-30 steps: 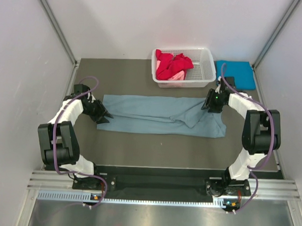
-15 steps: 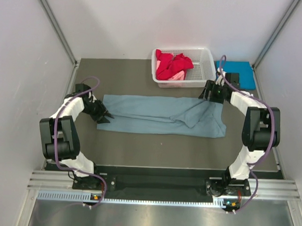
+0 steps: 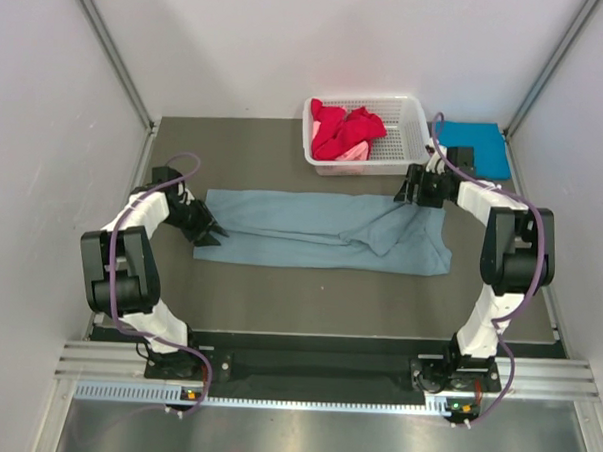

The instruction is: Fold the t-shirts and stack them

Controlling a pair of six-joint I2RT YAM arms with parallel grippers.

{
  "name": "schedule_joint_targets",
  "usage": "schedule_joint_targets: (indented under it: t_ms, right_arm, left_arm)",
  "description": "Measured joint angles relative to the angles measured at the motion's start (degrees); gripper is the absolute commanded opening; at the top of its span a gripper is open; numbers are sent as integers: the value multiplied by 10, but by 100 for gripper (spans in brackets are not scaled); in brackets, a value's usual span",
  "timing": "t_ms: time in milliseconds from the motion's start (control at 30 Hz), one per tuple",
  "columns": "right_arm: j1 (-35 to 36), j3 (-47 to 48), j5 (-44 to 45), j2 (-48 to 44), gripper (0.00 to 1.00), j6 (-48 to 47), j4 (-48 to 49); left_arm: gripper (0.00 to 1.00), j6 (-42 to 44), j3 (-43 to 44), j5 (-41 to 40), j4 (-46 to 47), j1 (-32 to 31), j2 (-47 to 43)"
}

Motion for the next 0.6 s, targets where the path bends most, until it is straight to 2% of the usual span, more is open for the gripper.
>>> schedule_joint_targets:
  t_ms: [167, 467, 500, 567, 600]
  right_arm:
    - [0, 0, 3, -3, 63, -3, -7]
    - [0, -1, -4, -13, 42, -1, -20]
    - [0, -1, -5, -15, 30, 0, -22]
    - [0, -1, -5, -19, 22, 5, -28]
    - [0, -1, -6, -21, 12, 10, -34]
  left_arm:
    - [40, 1, 0, 2, 0, 0, 2]
    - [40, 11, 1, 4, 0, 0, 2]
    - [40, 12, 1, 4, 0, 0, 2]
    - [40, 13, 1, 4, 0, 0, 2]
    - [40, 13, 1, 4, 0, 0, 2]
